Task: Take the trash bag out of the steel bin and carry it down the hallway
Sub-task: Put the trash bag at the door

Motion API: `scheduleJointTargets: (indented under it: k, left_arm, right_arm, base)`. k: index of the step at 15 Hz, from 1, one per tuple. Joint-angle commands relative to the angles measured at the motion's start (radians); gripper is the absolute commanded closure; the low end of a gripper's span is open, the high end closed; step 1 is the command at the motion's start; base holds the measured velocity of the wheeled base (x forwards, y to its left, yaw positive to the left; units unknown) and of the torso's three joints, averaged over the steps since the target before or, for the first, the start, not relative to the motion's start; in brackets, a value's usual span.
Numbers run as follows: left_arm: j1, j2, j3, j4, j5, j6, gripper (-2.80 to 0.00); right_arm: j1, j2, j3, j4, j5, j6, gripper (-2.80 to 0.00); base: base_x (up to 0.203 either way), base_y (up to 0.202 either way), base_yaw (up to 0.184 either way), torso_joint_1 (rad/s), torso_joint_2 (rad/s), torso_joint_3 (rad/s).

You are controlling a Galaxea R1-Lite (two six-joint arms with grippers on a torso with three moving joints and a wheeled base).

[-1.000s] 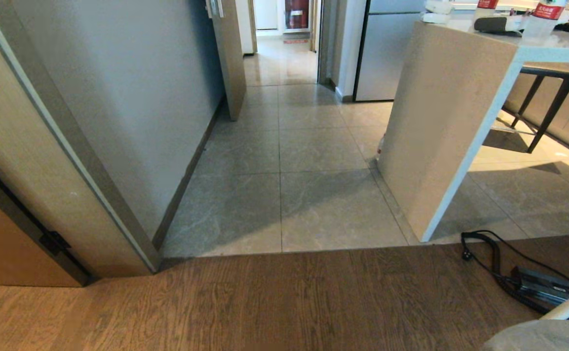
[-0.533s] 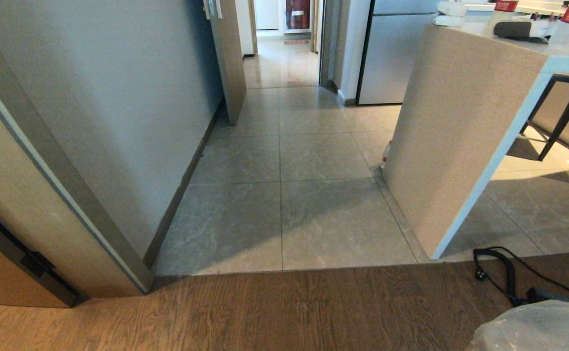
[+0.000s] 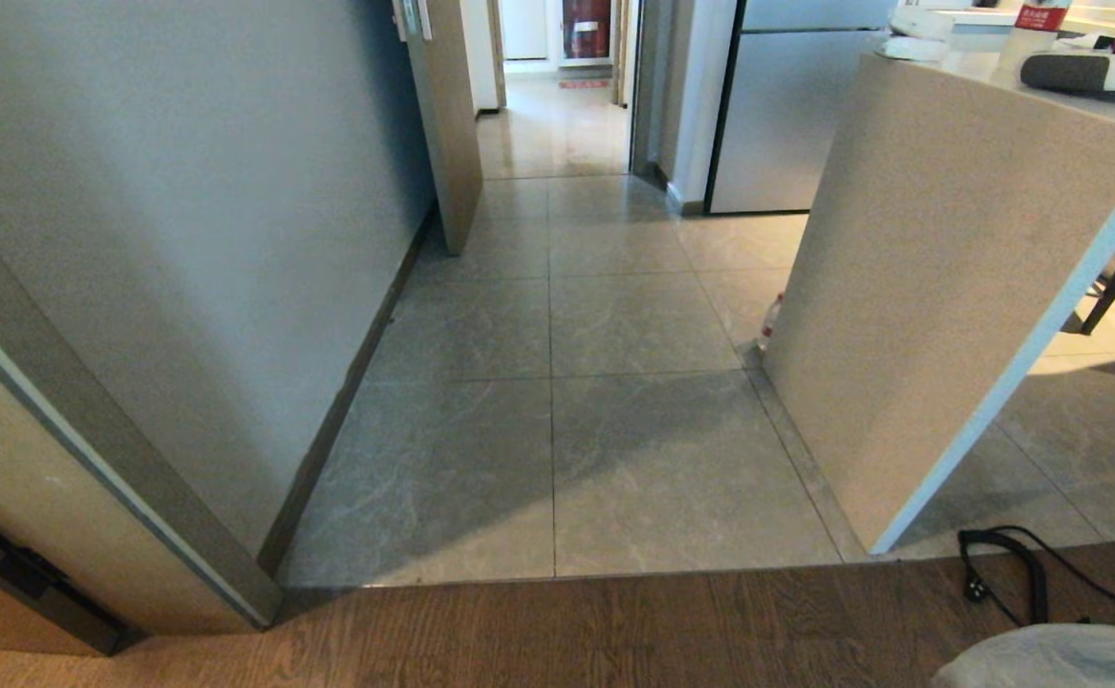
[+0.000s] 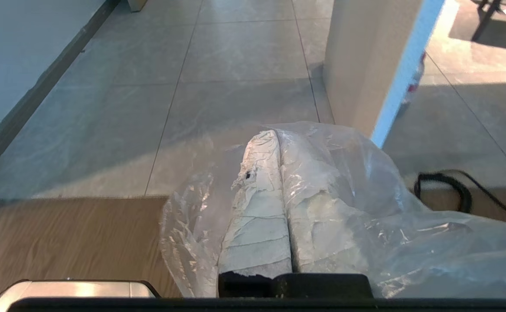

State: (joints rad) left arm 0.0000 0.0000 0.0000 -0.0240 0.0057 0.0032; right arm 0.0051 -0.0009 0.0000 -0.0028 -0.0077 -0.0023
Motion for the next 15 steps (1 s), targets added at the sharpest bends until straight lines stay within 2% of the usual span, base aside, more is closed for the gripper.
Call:
scheduleJointTargets:
  k: [1,15]
  left_arm:
    - [0.0,0.0,0.011,-0.001,0.0,0.001,0.0]
    - [0.0,0.0,0.011,-0.001,0.0,-0.005,0.0]
  right_arm:
    - [0.0,0.001,0.0,0.0,0.0,-0.001,0.0]
    - [0.001,0.001,0.0,0.0,0.0,-0.001,0.0]
  base:
    - [0.193,0.0,0.001,0.005,0.01,0.002]
    - [0.191,0.0,0.0,0.003,0.0,0.003]
